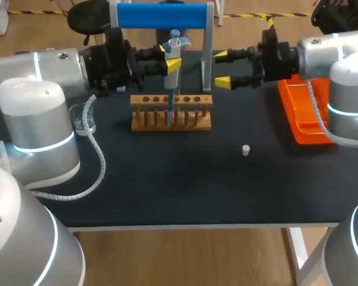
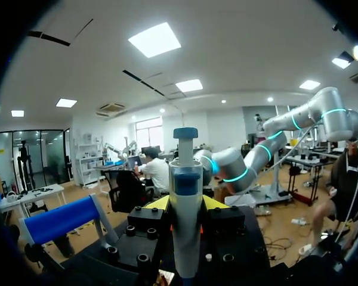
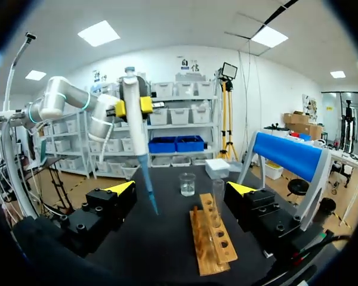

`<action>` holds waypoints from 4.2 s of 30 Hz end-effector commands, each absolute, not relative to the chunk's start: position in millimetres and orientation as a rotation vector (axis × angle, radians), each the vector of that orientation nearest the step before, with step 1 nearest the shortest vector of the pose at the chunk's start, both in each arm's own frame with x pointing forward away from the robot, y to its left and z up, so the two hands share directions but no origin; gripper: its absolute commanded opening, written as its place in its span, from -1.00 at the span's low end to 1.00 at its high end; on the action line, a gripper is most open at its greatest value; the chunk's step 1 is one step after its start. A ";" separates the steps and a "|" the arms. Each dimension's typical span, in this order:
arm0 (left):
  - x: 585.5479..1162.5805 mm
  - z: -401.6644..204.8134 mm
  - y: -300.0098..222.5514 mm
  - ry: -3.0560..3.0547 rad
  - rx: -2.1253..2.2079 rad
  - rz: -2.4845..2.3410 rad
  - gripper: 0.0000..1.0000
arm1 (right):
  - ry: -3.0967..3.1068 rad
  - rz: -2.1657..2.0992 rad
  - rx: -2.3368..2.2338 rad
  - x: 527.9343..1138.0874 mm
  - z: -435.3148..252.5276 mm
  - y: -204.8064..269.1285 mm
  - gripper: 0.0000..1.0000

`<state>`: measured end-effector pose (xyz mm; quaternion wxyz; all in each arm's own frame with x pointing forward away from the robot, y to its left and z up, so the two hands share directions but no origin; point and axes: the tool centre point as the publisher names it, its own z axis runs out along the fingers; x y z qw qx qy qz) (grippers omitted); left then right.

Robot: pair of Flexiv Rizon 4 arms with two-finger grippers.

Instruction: Invert the test tube, pick up the pipette, mount the tip to pipette, aspirate from beaker and dispense into the tube, eject the tip, return the pipette, and cap with the stopper.

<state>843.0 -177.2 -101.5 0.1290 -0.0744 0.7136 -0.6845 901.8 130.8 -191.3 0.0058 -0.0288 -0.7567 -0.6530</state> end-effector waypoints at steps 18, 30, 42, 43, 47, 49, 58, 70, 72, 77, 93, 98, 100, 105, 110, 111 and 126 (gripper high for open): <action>842.4 -101.7 -176.7 2.071 -0.215 -1.992 -1.00 | -2.233 -2.214 0.068 846.2 -151.5 150.9 1.00; 842.4 -101.7 -176.7 2.071 -0.215 -1.992 -1.00 | -2.162 -2.238 0.130 843.1 -141.2 194.1 1.00; 842.4 -101.7 -176.7 2.071 -0.215 -1.992 -1.00 | -2.153 -2.208 0.129 843.4 -146.8 223.7 0.76; 842.4 -101.7 -176.7 2.071 -0.215 -1.992 -1.00 | -2.153 -2.208 0.129 843.4 -146.8 224.7 0.75; 842.4 -101.7 -176.7 2.071 -0.215 -1.992 -1.00 | -2.154 -2.202 0.131 843.7 -146.4 230.8 0.67; 842.4 -101.7 -176.7 2.071 -0.215 -1.992 -1.00 | -2.154 -2.200 0.133 844.0 -146.4 233.8 0.65; 842.4 -101.7 -176.7 2.071 -0.215 -1.992 -1.00 | -2.153 -2.190 0.142 843.0 -145.8 243.4 0.55; 842.4 -101.7 -176.7 2.071 -0.215 -1.992 -1.00 | -2.152 -2.185 0.146 841.9 -145.7 252.7 0.34; 842.4 -101.7 -176.7 2.071 -0.215 -1.992 -1.00 | -2.152 -2.186 0.147 842.1 -145.6 253.8 0.31; 842.4 -101.7 -176.7 2.071 -0.215 -1.992 -1.00 | -2.152 -2.184 0.145 843.0 -146.2 256.4 0.28; 842.4 -101.7 -176.7 2.071 -0.215 -1.992 -1.00 | -2.136 -2.193 0.156 840.1 -143.6 262.1 -0.04; 842.4 -101.7 -176.7 2.071 -0.215 -1.992 -1.00 | -2.134 -2.196 0.161 839.7 -142.9 262.5 -0.10; 842.4 -101.7 -176.7 2.071 -0.215 -1.992 -1.00 | -2.133 -2.197 0.163 839.4 -142.6 262.5 -0.15; 842.4 -101.7 -176.7 2.071 -0.215 -1.992 -1.00 | -2.130 -2.198 0.168 838.8 -142.1 262.4 -0.33; 842.4 -101.7 -176.7 2.071 -0.215 -1.992 -1.00 | -2.125 -2.203 0.175 838.3 -141.5 261.9 -1.00; 842.4 -101.7 -176.7 2.071 -0.215 -1.992 -1.00 | -2.123 -2.204 0.176 838.3 -141.4 261.9 -1.00; 842.4 -101.7 -176.7 2.071 -0.215 -1.992 1.00 | -2.111 -2.203 0.196 839.2 -140.7 245.3 -1.00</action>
